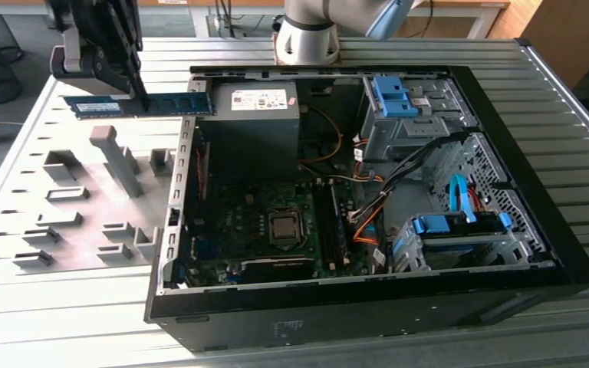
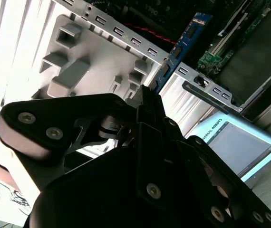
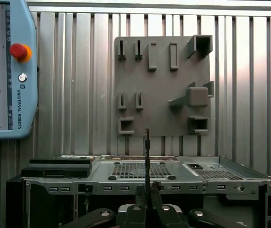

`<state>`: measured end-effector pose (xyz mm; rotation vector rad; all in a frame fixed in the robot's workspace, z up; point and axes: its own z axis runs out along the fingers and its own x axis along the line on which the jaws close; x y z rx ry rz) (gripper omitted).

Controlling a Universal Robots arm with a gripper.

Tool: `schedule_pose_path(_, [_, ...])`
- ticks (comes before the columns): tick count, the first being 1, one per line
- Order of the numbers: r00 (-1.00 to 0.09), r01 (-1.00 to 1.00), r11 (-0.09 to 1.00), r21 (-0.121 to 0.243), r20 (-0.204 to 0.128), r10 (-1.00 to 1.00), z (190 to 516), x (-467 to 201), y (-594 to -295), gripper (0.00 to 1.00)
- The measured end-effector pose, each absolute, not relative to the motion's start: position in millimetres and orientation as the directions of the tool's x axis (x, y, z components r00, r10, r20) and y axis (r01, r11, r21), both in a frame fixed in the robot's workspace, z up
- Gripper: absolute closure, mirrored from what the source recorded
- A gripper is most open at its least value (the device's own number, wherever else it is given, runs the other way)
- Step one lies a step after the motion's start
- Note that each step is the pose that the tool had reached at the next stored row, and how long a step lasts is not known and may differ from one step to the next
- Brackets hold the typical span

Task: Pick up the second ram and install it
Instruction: 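Pick up the second ram and move it above second insertion slot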

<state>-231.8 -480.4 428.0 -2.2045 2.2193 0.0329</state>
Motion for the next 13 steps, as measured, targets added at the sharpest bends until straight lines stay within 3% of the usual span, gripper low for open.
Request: schedule_pose_path(13, [-0.007, -1.000, 0.007, 0.005, -0.024, -1.000, 428.0, -212.1, -480.5, 0.86])
